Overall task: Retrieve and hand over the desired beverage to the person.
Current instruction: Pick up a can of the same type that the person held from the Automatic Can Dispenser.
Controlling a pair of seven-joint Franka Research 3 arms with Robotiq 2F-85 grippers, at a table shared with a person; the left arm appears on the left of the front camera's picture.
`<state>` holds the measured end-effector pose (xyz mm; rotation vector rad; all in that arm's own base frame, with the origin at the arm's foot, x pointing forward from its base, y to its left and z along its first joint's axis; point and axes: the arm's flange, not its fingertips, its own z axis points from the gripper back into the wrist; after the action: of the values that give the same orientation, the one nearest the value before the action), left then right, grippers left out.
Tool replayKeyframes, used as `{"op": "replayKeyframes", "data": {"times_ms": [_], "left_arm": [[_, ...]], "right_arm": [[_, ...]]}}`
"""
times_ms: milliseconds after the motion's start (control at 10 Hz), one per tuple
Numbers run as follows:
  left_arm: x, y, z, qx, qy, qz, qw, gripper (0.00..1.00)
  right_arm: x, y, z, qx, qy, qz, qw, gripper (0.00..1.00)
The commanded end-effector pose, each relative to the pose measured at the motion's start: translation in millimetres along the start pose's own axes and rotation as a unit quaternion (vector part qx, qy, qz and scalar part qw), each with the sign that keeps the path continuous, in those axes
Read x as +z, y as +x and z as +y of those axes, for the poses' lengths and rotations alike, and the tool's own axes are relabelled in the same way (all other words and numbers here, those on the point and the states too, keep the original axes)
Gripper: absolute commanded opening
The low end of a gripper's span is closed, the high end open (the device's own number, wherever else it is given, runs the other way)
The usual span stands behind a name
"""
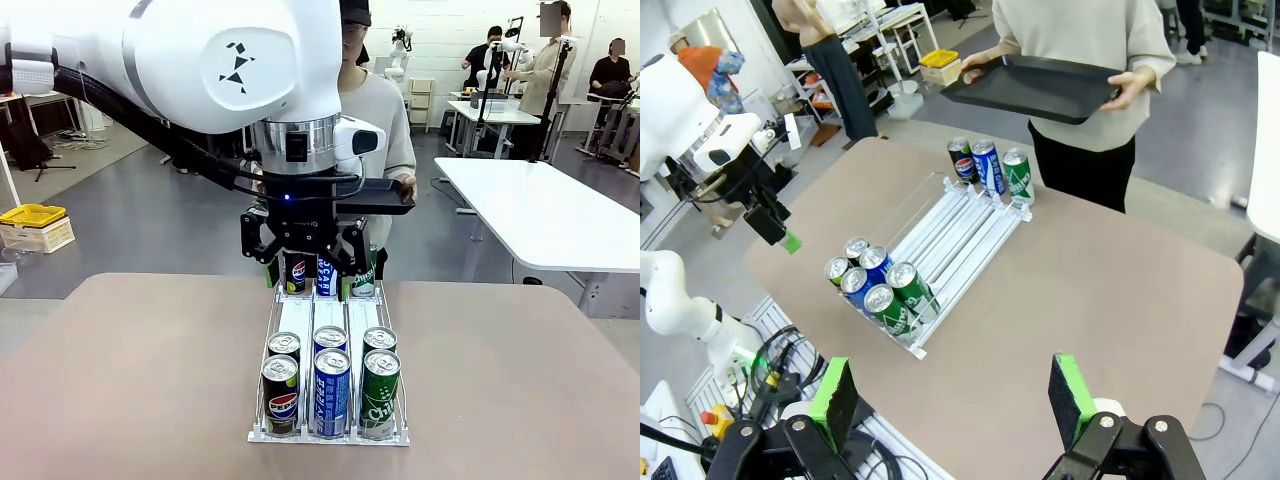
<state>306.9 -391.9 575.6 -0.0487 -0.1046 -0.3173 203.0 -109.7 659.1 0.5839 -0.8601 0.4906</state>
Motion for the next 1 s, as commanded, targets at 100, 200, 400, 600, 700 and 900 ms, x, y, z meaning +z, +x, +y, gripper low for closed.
{"op": "replayKeyframes", "data": {"times_ms": [100,200,400,600,700,900], "left_arm": [[5,-1,2,-0.014,-0.01,0.014,1.0,1.0],[5,-1,2,-0.014,-0.01,0.014,1.0,1.0],[5,-1,2,-0.014,-0.01,0.014,1.0,1.0],[-16,0,-11,-0.008,0.014,0.008,1.0,1.0],[-30,2,-21,0.021,0.012,-0.002,1.0,1.0],[-58,2,-26,0.074,0.02,-0.01,0.997,1.0]], "right_arm": [[-1,0,0,0.006,0.017,-0.005,1.0,1.0],[-1,0,0,0.006,0.017,-0.005,1.0,1.0],[-1,0,0,0.006,0.017,-0.005,1.0,1.0],[-1,0,0,0.006,0.017,-0.005,1.0,1.0],[-1,0,0,0.006,0.017,-0.005,1.0,1.0],[-1,0,0,0.006,0.017,-0.005,1.0,1.0]]}}
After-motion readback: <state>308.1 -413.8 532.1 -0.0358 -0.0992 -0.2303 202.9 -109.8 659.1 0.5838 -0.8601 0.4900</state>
